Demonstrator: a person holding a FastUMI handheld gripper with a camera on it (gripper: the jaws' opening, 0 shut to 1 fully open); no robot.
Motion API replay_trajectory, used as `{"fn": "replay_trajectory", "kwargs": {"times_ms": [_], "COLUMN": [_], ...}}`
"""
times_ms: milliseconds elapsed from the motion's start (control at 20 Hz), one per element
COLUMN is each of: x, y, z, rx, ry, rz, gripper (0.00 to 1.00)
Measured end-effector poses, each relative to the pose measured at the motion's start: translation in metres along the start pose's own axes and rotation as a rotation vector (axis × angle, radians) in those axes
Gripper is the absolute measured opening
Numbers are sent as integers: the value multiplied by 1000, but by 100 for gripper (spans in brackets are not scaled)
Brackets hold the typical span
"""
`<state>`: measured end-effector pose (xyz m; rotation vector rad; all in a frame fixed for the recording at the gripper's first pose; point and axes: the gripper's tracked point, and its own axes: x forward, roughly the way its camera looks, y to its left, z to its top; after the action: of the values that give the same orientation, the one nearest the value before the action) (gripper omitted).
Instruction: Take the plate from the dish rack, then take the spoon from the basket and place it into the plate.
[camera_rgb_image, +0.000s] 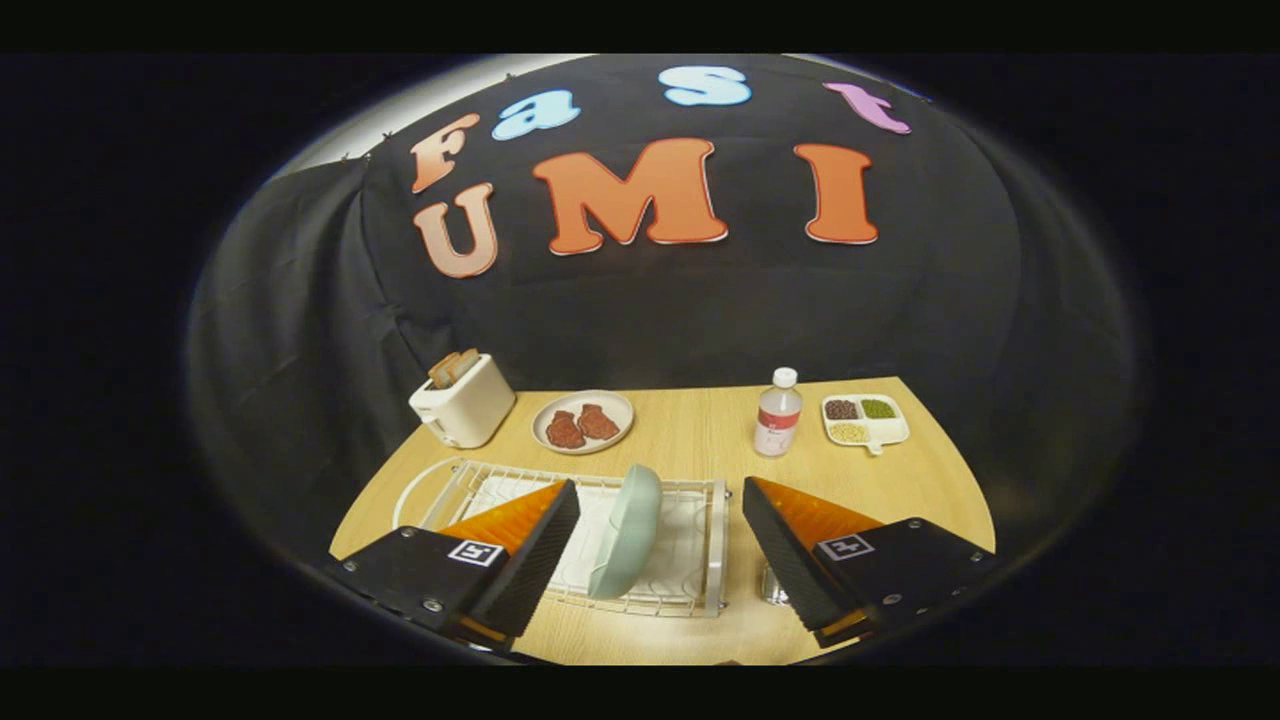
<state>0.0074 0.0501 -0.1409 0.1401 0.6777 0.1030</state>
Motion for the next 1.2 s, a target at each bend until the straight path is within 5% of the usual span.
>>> {"fn": "replay_trajectory", "kwargs": {"times_ms": [450,1050,1200], "x": [33,74,72], "y": [20,14,2], "z": [-52,-79,-91], "rx": [-2,-55,-99], "ry": [323,671,721], "rz": [4,-78,-134], "gripper": [92,55,37]}}
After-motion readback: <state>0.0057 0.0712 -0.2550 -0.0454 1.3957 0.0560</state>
